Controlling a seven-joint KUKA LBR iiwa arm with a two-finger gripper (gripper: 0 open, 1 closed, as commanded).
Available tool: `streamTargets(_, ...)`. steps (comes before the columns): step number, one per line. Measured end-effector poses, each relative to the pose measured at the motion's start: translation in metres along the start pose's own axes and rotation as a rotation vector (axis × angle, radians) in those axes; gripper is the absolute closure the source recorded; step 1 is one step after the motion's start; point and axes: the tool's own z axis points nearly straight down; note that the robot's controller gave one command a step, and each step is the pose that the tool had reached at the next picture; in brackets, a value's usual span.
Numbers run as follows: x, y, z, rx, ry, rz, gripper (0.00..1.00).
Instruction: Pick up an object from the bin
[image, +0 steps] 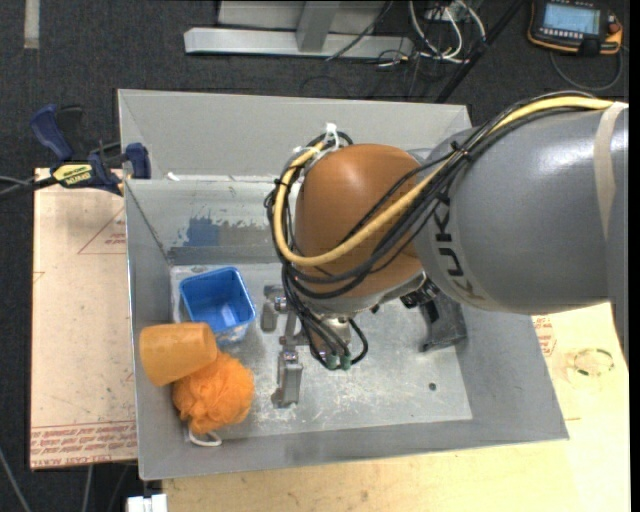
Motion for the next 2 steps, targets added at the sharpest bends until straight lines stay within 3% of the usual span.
streamTargets(1, -0.002, -0.001, -0.005, -0.002, -0.008, 0.005, 0.00)
streamTargets(2, 0.000, 0.009, 0.012, -0.002, -0.014, -0.044, 0.00)
